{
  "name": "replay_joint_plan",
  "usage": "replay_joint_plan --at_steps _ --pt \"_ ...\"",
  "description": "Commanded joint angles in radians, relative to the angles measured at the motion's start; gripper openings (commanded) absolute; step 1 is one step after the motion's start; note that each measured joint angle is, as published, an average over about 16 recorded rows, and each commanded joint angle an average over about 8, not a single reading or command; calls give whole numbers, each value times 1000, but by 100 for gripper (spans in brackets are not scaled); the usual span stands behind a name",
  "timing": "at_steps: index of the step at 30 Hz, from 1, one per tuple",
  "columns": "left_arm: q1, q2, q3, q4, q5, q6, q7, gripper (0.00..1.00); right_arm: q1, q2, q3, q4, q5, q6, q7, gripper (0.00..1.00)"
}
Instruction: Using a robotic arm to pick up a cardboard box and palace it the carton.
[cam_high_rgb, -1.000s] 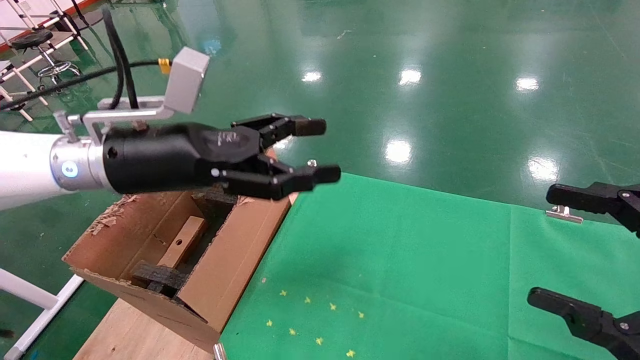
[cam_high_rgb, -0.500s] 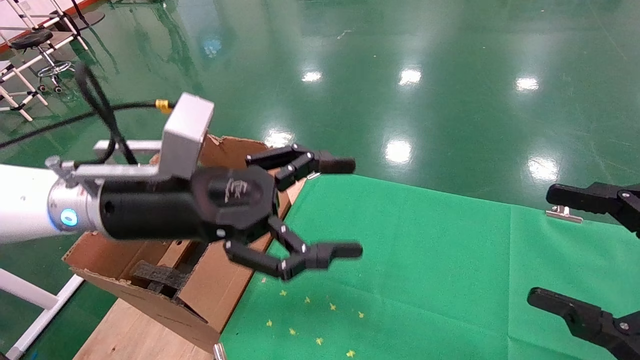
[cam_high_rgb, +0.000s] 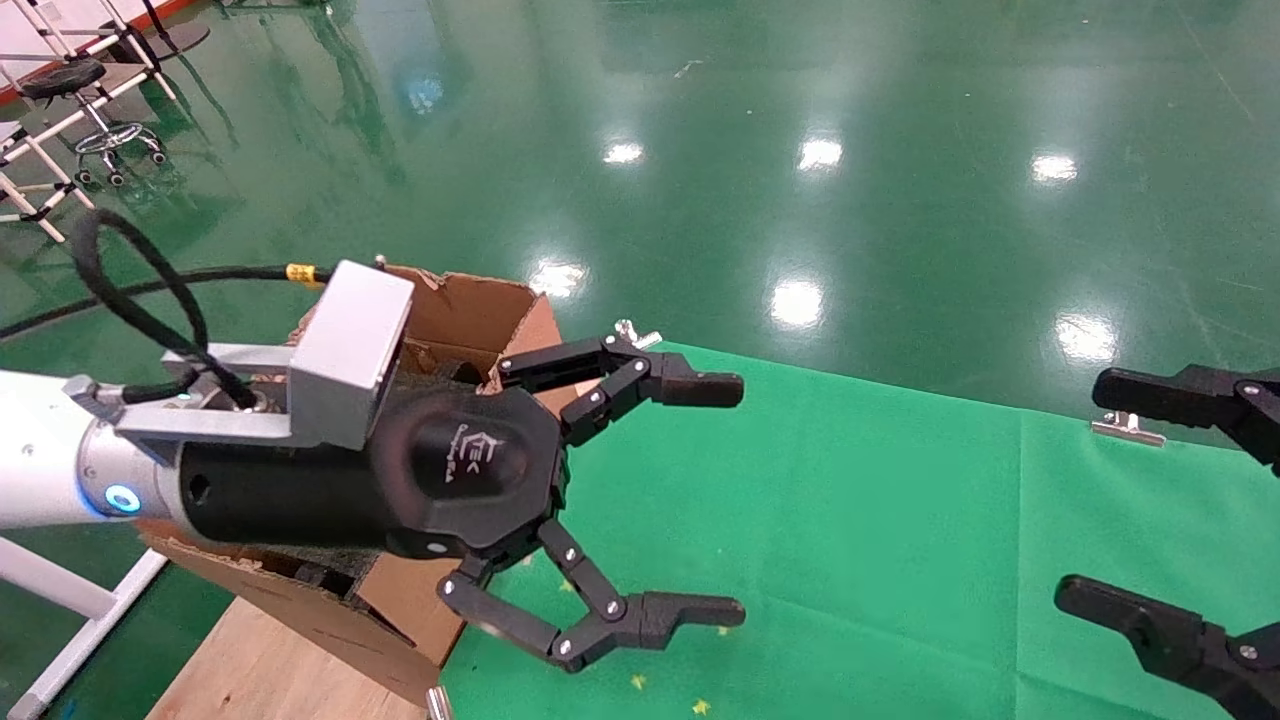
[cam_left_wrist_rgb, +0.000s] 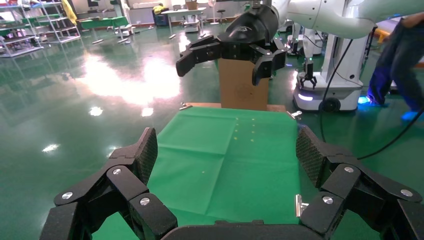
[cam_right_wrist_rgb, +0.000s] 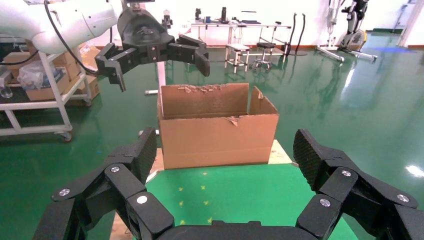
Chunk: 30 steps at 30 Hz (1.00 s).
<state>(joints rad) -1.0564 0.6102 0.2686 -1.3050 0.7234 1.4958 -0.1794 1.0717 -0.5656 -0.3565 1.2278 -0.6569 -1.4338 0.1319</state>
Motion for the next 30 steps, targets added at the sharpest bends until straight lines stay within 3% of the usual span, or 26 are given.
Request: replay_joint_plan --at_steps 1,30 --pt "1 0 -1 -1 -1 0 0 100 0 0 0 0 0 0 0 100" --pt "-18 1 11 21 6 0 -9 100 0 0 0 0 0 0 0 100"
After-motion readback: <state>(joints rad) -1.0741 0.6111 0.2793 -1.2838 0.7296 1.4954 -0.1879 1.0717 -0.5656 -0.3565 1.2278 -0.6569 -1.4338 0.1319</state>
